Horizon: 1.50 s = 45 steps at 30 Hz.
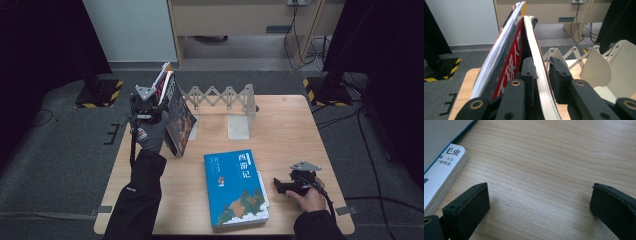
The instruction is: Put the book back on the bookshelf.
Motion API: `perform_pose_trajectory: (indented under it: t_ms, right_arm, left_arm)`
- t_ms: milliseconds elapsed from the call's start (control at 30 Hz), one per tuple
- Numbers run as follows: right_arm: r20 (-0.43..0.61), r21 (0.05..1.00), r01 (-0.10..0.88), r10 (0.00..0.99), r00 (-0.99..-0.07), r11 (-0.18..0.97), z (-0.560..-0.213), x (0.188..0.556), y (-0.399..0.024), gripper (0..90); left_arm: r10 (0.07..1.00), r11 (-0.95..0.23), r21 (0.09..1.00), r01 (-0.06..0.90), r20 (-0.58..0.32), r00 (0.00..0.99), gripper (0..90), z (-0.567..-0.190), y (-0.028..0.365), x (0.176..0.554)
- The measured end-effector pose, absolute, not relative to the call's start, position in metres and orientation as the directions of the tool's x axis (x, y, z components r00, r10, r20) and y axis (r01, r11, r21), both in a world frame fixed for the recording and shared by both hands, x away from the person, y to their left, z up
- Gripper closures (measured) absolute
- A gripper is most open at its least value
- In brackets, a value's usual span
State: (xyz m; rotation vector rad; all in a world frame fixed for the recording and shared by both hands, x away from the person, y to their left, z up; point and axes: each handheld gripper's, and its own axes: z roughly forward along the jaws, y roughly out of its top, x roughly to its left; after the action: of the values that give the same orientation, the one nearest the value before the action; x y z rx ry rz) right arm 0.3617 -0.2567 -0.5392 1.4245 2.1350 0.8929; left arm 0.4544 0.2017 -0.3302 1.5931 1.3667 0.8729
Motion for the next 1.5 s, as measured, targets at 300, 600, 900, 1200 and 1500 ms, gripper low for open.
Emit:
perform_pose_trajectory:
  t_ms: [300,600,900,1200,1500]
  right_arm:
    - [0.005,0.709,0.651,0.921,-0.39,0.272,-0.539,0.362,-0.257,2.9]
    - [0.005,0.71,0.65,0.92,-0.391,0.272,-0.539,0.362,-0.256,2.9]
    - [0.002,0.71,0.648,0.92,-0.392,0.274,-0.539,0.362,-0.257,2.9]
    - [0.003,0.709,0.648,0.918,-0.396,0.278,-0.539,0.362,-0.257,2.9]
    - [0.005,0.709,0.648,0.917,-0.399,0.278,-0.539,0.362,-0.256,2.9]
  left_arm:
    - [0.988,-0.069,0.872,0.485,-0.006,0.152,66.5,-0.331,0.194,0.478]
    - [0.988,-0.043,0.863,0.504,-0.038,0.148,81.8,-0.337,0.197,0.489]
    - [0.99,-0.007,0.897,0.442,-0.057,0.131,82.0,-0.337,0.193,0.497]
    - [0.996,-0.032,0.91,0.413,-0.006,0.09,81.9,-0.346,0.189,0.508]
    - [0.996,-0.066,0.907,0.415,0.033,0.087,69.5,-0.345,0.185,0.504]
